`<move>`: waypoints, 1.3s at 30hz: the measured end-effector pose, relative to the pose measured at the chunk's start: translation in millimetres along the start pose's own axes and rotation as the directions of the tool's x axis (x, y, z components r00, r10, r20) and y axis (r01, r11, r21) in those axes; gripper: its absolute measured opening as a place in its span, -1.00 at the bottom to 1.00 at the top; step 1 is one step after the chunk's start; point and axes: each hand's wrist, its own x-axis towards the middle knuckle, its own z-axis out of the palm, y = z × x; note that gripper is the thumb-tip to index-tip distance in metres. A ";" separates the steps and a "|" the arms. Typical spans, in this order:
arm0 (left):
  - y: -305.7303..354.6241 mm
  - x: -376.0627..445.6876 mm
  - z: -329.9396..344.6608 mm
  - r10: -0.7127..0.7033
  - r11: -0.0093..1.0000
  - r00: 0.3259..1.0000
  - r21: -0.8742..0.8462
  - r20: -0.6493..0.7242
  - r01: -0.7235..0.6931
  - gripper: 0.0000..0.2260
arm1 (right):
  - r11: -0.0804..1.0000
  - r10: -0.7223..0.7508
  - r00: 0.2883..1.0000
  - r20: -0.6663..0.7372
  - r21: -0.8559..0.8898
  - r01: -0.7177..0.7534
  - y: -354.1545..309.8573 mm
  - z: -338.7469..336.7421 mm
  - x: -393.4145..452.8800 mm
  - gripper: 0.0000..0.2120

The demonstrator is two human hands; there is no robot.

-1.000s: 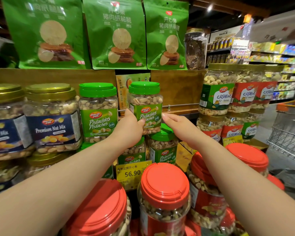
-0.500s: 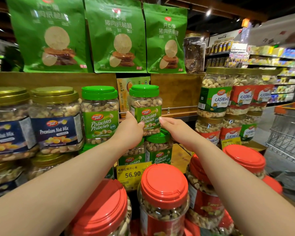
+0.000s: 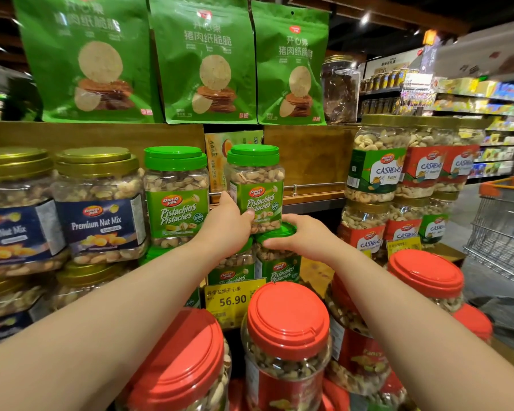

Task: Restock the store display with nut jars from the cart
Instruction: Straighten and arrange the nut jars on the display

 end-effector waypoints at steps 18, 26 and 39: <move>2.3 -6.3 -4.1 0.006 1.000 1.000 0.001 0.025 -0.006 -0.56 | 0.986 0.023 1.000 -0.007 -0.162 -0.024 1.7 -14.1 -4.5 -0.21; -0.5 -12.6 -3.3 0.046 0.997 0.997 0.054 0.064 -0.049 -0.42 | 0.977 -0.092 0.993 -0.078 0.186 0.106 -21.5 -14.5 -6.3 -0.36; -12.1 -74.5 -80.2 0.152 0.966 0.982 0.226 -0.114 -0.123 -0.61 | 0.955 -0.193 0.734 -0.651 0.049 0.294 -55.0 -8.1 -44.0 -0.75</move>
